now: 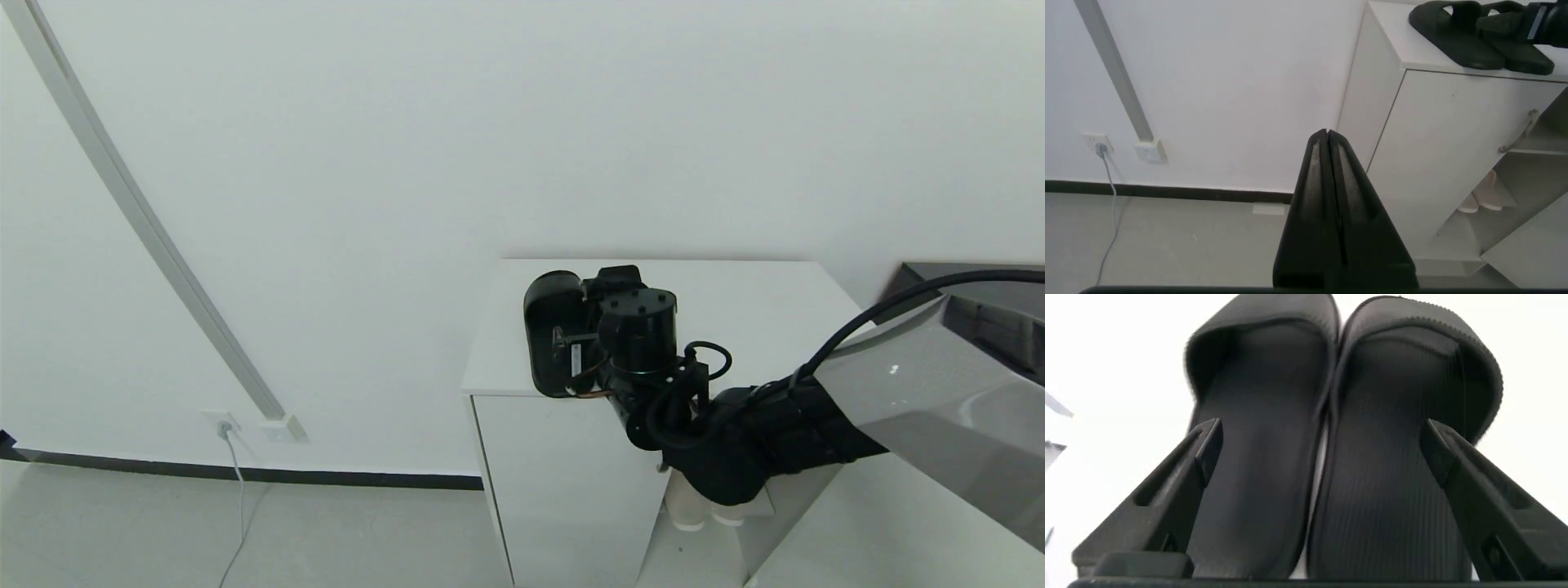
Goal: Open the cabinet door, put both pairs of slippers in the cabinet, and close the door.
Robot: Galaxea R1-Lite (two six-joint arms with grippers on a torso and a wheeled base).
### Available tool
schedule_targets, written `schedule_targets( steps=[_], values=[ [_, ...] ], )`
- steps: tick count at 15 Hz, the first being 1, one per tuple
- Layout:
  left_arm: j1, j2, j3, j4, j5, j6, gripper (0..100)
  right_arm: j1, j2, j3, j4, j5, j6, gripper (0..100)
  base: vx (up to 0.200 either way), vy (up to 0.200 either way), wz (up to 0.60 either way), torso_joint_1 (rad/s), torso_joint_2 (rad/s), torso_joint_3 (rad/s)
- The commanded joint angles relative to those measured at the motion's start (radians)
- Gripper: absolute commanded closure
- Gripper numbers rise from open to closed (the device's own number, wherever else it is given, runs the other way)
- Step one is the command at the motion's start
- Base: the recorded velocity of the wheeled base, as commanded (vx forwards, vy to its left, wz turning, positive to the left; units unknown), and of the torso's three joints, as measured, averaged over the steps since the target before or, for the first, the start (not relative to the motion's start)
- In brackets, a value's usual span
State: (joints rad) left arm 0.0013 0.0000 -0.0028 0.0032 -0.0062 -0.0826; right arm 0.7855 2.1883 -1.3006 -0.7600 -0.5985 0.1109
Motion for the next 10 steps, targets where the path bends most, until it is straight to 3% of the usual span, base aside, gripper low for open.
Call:
schedule_targets(
  steps=[1,10],
  values=[
    [0.0,0.0,0.0,0.0,0.0,-0.002,100,-0.022,0.073,-0.085,0.03,0.005,-0.002,0,0.0,0.0,0.0,0.0,0.0,0.0],
    [0.0,0.0,0.001,0.0,0.002,-0.002,100,-0.078,0.186,-0.353,0.165,0.016,-0.003,0,0.0,0.0,0.0,0.0,0.0,0.0]
  ],
)
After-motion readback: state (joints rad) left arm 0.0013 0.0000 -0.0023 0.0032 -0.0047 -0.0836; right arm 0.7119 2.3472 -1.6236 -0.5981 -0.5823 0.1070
